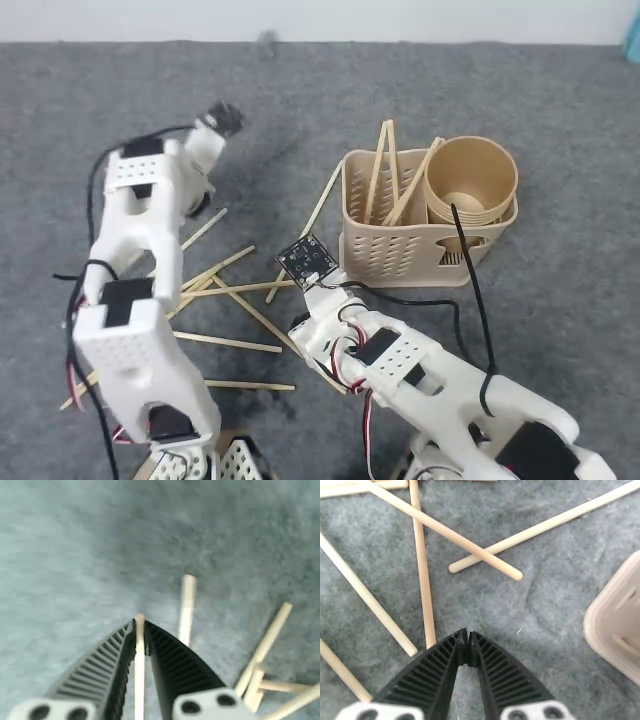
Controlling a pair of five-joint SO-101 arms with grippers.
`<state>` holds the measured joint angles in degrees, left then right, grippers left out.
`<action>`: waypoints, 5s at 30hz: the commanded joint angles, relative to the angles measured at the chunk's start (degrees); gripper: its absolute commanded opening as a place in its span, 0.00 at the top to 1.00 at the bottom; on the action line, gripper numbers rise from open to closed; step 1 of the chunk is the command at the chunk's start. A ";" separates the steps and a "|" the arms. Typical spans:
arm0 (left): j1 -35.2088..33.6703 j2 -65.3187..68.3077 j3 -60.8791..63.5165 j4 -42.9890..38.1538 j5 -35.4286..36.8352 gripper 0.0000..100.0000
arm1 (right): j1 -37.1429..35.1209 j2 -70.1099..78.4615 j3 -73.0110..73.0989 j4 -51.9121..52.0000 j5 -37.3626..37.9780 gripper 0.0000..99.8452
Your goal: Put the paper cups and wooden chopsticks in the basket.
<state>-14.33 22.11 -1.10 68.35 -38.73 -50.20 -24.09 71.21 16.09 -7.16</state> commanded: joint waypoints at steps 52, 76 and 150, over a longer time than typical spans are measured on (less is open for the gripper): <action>43.08 -70.77 22.90 -51.43 47.12 0.99 | 1.45 -0.22 -3.78 0.22 0.62 0.99; 43.34 -71.03 57.71 -66.90 49.23 0.99 | 1.45 -0.22 -3.78 0.22 0.62 0.99; 3.43 3.96 1.89 -6.95 20.84 0.84 | 1.54 -0.22 -3.78 0.31 0.62 0.99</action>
<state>-11.25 24.40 6.46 60.44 -17.19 -49.32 -24.09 71.21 16.09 -7.16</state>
